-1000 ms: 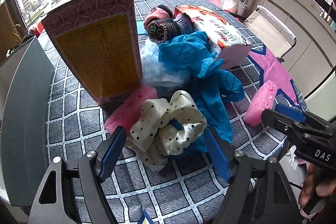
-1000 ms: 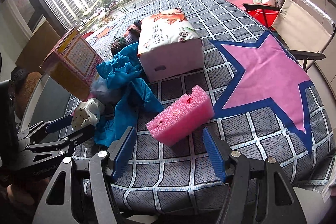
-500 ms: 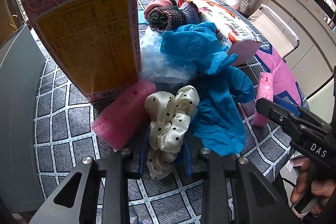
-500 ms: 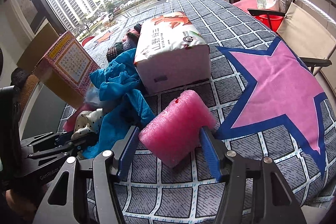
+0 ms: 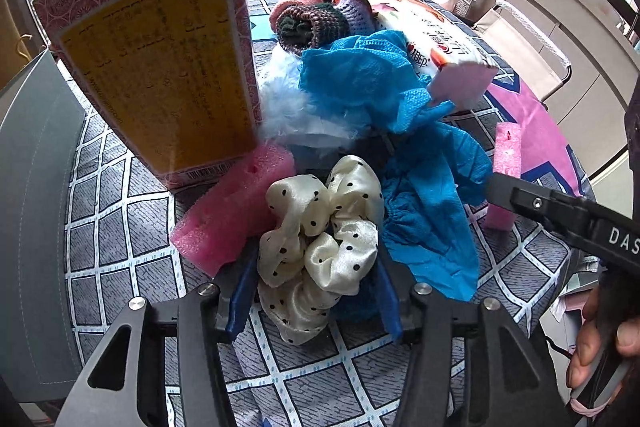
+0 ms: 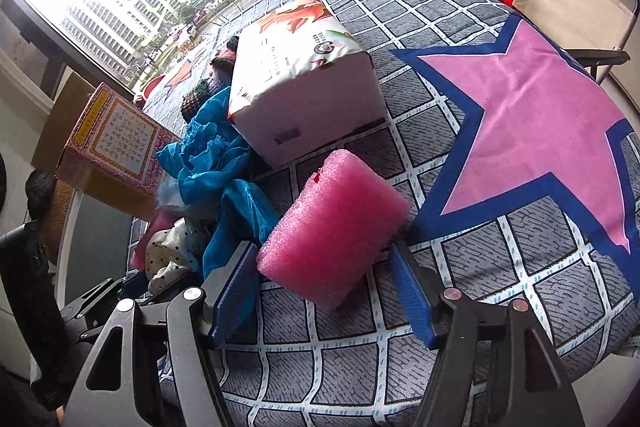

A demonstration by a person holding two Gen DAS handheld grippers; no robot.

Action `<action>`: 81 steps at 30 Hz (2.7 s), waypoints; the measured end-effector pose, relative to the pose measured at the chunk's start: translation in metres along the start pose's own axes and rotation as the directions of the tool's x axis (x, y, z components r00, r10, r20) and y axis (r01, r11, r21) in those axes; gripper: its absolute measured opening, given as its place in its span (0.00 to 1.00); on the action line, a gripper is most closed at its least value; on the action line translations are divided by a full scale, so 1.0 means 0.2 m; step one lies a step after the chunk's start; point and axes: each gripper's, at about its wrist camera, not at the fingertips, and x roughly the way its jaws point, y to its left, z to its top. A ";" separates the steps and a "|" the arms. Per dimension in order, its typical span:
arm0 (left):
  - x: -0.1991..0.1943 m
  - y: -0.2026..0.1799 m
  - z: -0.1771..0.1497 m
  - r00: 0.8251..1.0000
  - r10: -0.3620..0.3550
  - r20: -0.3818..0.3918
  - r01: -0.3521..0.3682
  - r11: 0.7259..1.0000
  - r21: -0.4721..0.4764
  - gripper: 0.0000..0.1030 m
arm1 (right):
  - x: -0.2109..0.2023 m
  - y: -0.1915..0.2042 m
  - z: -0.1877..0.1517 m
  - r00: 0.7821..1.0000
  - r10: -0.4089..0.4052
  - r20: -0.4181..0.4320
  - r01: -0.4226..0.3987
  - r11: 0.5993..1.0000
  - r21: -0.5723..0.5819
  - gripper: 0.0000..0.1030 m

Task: Organize soft objects
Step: 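Lift the polka-dot scrunchie with left tool while right tool grasps the pink foam block, then lift the scrunchie with left tool while right tool lifts the pink foam block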

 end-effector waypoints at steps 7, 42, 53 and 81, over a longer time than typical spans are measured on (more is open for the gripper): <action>-0.09 0.06 -0.03 0.998 -0.056 0.026 0.056 0.998 -0.025 0.35 | 0.00 0.04 -0.02 0.999 -0.001 0.037 0.004 0.997 -0.076 0.57; -0.04 0.07 -0.03 0.998 -0.067 -0.011 0.067 0.997 -0.025 0.68 | -0.03 -0.07 -0.07 0.950 -0.294 0.106 0.312 0.886 -0.342 0.57; 0.00 0.18 -0.03 0.986 -0.164 -0.013 0.161 0.978 -0.133 0.51 | -0.02 -0.05 -0.10 0.957 -0.276 0.091 0.290 0.896 -0.336 0.82; -0.16 0.19 -0.07 0.991 -0.106 0.079 0.115 0.988 -0.107 0.22 | -0.10 -0.10 -0.09 0.973 -0.205 0.108 0.227 0.939 -0.259 0.48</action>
